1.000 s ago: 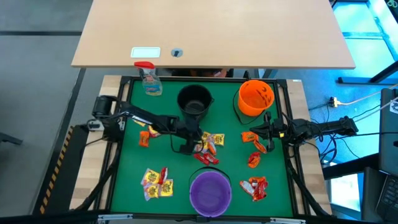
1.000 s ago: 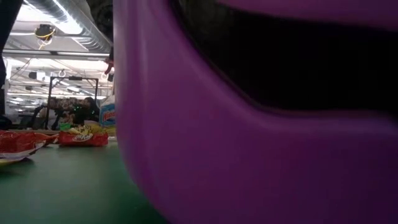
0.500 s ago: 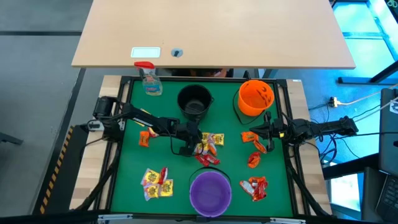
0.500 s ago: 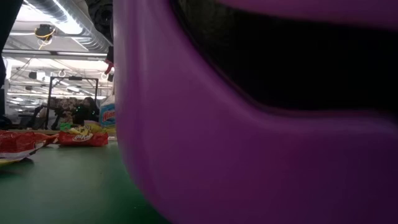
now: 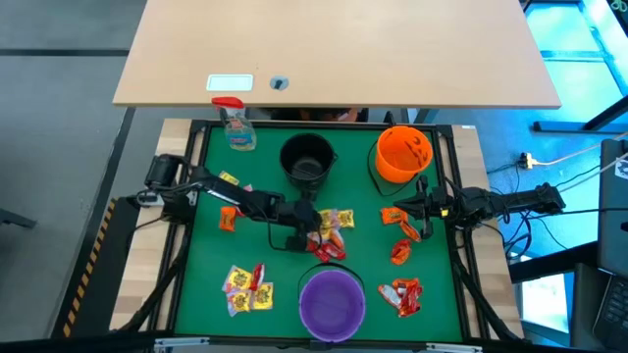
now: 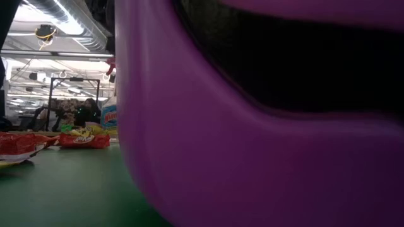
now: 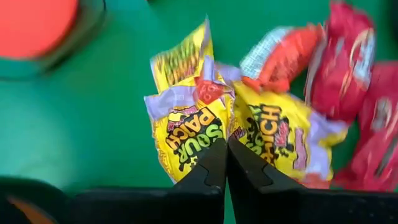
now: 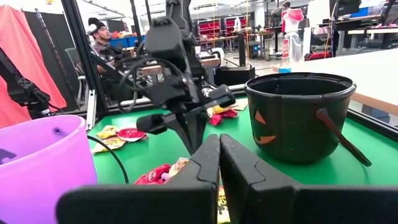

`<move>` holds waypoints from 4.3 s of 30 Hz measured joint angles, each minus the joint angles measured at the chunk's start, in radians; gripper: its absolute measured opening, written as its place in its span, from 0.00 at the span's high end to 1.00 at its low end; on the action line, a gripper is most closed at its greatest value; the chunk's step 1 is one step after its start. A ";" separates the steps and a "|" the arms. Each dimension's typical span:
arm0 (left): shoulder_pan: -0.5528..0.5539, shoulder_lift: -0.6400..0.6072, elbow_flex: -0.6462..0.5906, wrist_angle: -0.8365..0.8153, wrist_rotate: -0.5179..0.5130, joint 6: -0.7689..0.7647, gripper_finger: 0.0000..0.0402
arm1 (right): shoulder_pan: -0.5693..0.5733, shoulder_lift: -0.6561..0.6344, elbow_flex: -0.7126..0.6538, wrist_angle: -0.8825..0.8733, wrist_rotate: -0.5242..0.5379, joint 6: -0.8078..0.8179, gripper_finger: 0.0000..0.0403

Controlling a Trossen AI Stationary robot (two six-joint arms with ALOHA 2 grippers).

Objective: Sort candy
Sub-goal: Put the yellow candy into the violet bucket

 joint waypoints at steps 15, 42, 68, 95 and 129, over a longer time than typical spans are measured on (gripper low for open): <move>-0.042 -0.001 0.141 -0.076 -0.113 0.079 1.00 | 0.000 0.000 0.000 0.032 0.000 0.000 0.97; -0.034 -0.002 0.224 -0.141 -0.179 0.155 1.00 | 0.000 0.267 0.147 0.128 0.053 -0.033 0.97; -0.033 -0.002 0.224 -0.152 -0.132 0.158 1.00 | 0.001 1.035 0.462 0.079 0.141 -0.381 0.66; -0.030 -0.002 0.256 -0.186 -0.093 0.206 1.00 | 0.022 1.284 0.477 0.316 0.159 -0.629 0.41; -0.019 -0.002 0.258 -0.248 -0.223 0.209 0.90 | 0.019 1.315 0.477 0.378 0.272 -0.648 0.99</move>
